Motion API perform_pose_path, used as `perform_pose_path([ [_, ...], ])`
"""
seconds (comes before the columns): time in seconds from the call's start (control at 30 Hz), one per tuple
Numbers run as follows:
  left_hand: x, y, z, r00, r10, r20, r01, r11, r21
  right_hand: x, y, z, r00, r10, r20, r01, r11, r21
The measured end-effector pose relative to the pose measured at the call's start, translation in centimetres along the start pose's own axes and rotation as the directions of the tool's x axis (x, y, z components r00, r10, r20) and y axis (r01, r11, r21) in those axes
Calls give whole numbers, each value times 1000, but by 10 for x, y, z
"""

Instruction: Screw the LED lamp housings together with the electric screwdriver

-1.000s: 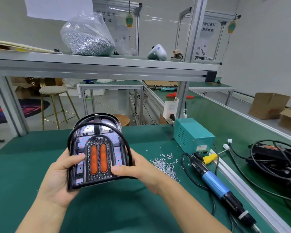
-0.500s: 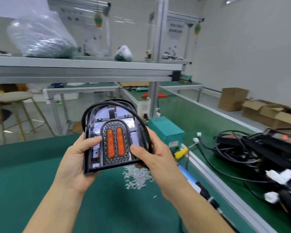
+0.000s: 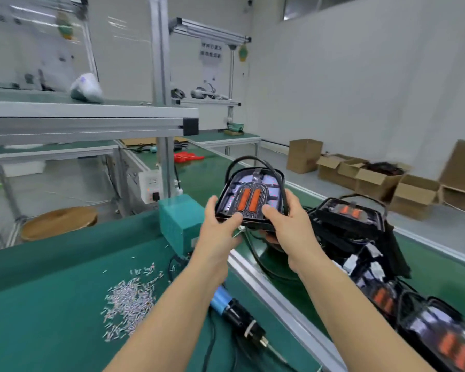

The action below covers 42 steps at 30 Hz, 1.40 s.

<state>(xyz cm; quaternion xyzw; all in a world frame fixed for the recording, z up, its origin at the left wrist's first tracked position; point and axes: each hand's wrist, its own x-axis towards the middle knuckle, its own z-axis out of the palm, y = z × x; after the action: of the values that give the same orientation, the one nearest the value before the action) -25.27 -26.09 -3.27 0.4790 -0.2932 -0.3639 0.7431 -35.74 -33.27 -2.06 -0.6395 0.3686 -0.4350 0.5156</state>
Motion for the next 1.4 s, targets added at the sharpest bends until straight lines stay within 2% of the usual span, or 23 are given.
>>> perform_pose_path([
  [0.13, 33, -30, 22, 1000, 19, -13, -14, 954, 299, 36, 8, -6, 994, 47, -99, -68, 973, -221],
  [0.27, 63, -50, 33, 999, 34, 29, -43, 887, 459, 63, 12, -9, 976, 119, -181, -188, 881, -433],
  [0.37, 83, -58, 40, 998, 14, 67, -46, 864, 501, 76, 12, -14, 971, 106, -213, -209, 804, -556],
  [0.43, 94, -60, 47, 996, 2, 90, -48, 858, 511, 82, 11, -15, 971, 88, -224, -204, 792, -575],
  [0.6, 106, -64, 63, 973, -33, 229, -73, 896, 438, 92, 12, -16, 960, -13, -280, -177, 747, -641],
  [0.7, 109, -71, 65, 954, -57, 293, -105, 855, 508, 91, 19, -20, 960, -126, -249, -125, 603, -788],
  [0.8, 112, -73, 63, 948, -60, 312, -165, 745, 646, 92, 28, -19, 967, -209, -143, -61, 358, -932],
  [0.87, 115, -74, 60, 943, -68, 326, -187, 701, 688, 94, 29, -19, 967, -218, -134, -68, 284, -957],
  [0.93, 115, -75, 57, 938, -89, 334, -197, 657, 727, 97, 28, -21, 970, -193, -149, -87, 296, -951],
  [1.07, 115, -79, 55, 932, -80, 353, -245, 578, 779, 98, 26, -21, 970, -170, -173, -96, 387, -917],
  [1.3, 109, -71, 54, 927, -59, 372, -290, 516, 806, 94, 28, -19, 962, -195, -194, -84, 460, -884],
  [1.4, 104, -65, 51, 931, -58, 360, -275, 537, 798, 91, 25, -20, 965, -201, -167, -56, 464, -884],
])
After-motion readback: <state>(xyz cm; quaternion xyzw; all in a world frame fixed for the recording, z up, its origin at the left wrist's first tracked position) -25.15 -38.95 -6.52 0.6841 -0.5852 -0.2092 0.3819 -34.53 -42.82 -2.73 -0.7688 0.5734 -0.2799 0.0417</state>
